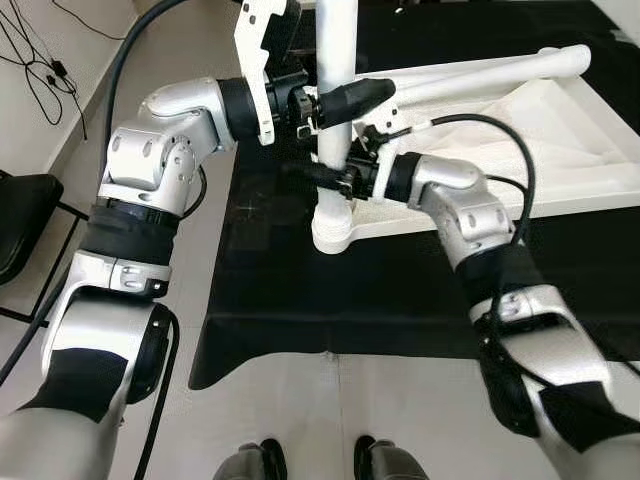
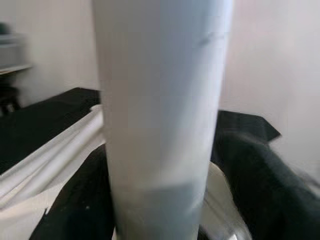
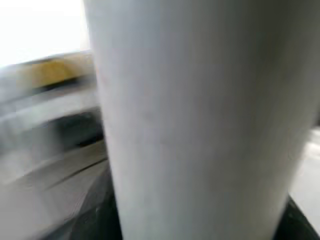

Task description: Building children table

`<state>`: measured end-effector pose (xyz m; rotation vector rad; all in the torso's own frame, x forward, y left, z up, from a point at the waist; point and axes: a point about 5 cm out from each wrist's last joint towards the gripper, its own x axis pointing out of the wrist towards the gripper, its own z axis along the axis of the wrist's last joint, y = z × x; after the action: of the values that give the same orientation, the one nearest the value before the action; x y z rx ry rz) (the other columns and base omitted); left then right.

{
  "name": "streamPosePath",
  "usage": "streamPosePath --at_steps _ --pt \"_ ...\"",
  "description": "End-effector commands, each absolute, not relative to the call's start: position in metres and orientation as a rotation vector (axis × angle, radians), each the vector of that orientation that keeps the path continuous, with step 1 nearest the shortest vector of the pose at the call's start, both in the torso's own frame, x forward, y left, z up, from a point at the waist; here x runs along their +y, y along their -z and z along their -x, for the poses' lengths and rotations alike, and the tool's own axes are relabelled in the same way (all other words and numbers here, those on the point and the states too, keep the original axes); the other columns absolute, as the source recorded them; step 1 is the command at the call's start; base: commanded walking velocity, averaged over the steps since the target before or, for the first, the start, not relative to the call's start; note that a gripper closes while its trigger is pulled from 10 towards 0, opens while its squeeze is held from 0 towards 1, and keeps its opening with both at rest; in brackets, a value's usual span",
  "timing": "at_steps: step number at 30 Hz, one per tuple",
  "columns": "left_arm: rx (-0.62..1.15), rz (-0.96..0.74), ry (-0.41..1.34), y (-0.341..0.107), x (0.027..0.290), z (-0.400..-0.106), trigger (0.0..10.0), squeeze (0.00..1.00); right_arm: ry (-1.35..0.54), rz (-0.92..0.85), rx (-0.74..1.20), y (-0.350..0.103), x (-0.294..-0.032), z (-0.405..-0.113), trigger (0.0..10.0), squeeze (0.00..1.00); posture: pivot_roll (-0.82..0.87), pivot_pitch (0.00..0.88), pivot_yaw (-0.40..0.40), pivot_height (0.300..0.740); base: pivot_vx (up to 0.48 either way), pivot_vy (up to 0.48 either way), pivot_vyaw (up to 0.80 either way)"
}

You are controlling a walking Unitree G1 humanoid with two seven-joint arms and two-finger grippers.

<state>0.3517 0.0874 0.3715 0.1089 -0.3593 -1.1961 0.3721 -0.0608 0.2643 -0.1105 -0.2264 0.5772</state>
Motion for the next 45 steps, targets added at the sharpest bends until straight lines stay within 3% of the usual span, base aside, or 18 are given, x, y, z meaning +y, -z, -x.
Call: streamPosePath --at_steps 1,5,13,14,15,16,17,28,29,30,31,32,34,37,38,43,44,45 --pt "-0.353 -0.124 1.297 -0.372 0.075 -0.344 10.0 0.00 -0.237 0.089 -0.078 -0.237 -0.089 -0.374 0.0 0.00 -0.13 0.204 -0.005 0.740 0.000 0.000 0.00" --pt "-0.341 -0.120 1.297 -0.370 0.076 -0.345 10.0 0.00 -0.325 -0.012 -0.048 -0.220 -0.057 -0.348 0.0 0.00 -0.13 0.210 0.012 0.740 0.000 0.000 0.00" --pt "-0.333 -0.129 1.283 -0.369 0.074 -0.349 10.0 0.00 -0.385 -0.050 -0.066 -0.218 -0.034 -0.346 0.0 0.00 -0.13 0.196 0.008 0.740 0.000 0.000 0.00" --pt "-0.333 -0.130 1.279 -0.369 0.075 -0.349 4.6 0.00 -0.395 -0.046 -0.070 -0.219 -0.033 -0.347 0.0 0.00 -0.13 0.195 0.007 0.740 0.000 0.000 0.00" --pt "-0.333 -0.130 1.279 -0.369 0.075 -0.349 4.6 0.00 -0.395 -0.046 -0.070 -0.219 -0.033 -0.347 0.0 0.00 -0.13 0.195 0.007 0.740 0.000 0.000 0.00" --pt "-0.327 -0.128 1.285 -0.368 0.076 -0.349 0.0 0.00 -0.402 -0.036 -0.066 -0.221 -0.031 -0.345 4.1 0.00 -0.13 0.194 0.008 0.740 0.000 0.000 0.00" --pt "-0.324 -0.127 1.289 -0.367 0.077 -0.348 0.0 0.00 -0.399 -0.032 -0.064 -0.222 -0.030 -0.343 10.0 0.00 -0.13 0.193 0.010 0.740 0.000 0.000 0.00" --pt "-0.312 -0.128 1.309 -0.367 0.078 -0.347 0.0 0.00 -0.448 0.011 -0.094 -0.234 -0.029 -0.335 10.0 0.00 -0.13 0.188 0.014 0.740 0.000 0.000 0.00" --pt "-0.310 -0.130 1.314 -0.367 0.077 -0.347 0.0 0.00 -0.573 0.035 -0.154 -0.246 -0.031 -0.339 10.0 0.84 -0.13 0.187 0.015 0.740 0.000 0.000 0.00" --pt "-0.309 -0.131 1.316 -0.366 0.077 -0.346 0.0 0.00 -0.660 0.054 -0.196 -0.254 -0.032 -0.341 10.0 0.84 -0.13 0.187 0.015 0.740 0.000 0.000 0.00" --pt "-0.307 -0.134 1.320 -0.366 0.076 -0.346 0.0 0.00 -0.808 0.075 -0.241 -0.266 -0.038 -0.345 10.0 1.00 -0.12 0.183 0.013 0.740 0.000 0.000 0.00" --pt "-0.307 -0.134 1.320 -0.366 0.076 -0.346 0.0 0.00 -0.808 0.075 -0.241 -0.266 -0.038 -0.345 10.0 1.00 -0.12 0.183 0.013 0.740 0.000 0.000 0.00" --pt "-0.304 -0.136 1.326 -0.365 0.075 -0.345 0.0 0.00 -1.041 0.165 -0.289 -0.281 -0.054 -0.351 10.0 1.00 -0.12 0.181 0.012 0.740 0.000 0.000 0.00" --pt "-0.303 -0.137 1.327 -0.364 0.075 -0.345 0.0 0.00 -1.107 0.200 -0.293 -0.285 -0.060 -0.352 10.0 1.00 -0.12 0.180 0.012 0.740 0.000 0.000 0.00" --pt "-0.304 -0.137 1.331 -0.364 0.074 -0.344 0.0 0.00 -1.243 0.267 -0.262 -0.284 -0.071 -0.355 10.0 0.00 -0.12 0.181 0.011 0.740 0.000 0.000 0.00" --pt "-0.303 -0.137 1.343 -0.364 0.073 -0.342 0.0 0.00 -1.322 0.355 -0.172 -0.271 -0.076 -0.362 10.0 0.00 -0.11 0.186 0.016 0.740 0.000 0.000 0.00" --pt "-0.302 -0.137 1.347 -0.365 0.073 -0.341 0.0 0.00 -1.335 0.352 -0.147 -0.269 -0.075 -0.363 4.7 0.00 -0.10 0.189 0.017 0.740 0.000 0.000 0.00" --pt "-0.302 -0.137 1.347 -0.365 0.073 -0.341 0.0 0.00 -1.335 0.352 -0.147 -0.269 -0.075 -0.363 4.7 0.00 -0.10 0.189 0.017 0.740 0.000 0.000 0.00"
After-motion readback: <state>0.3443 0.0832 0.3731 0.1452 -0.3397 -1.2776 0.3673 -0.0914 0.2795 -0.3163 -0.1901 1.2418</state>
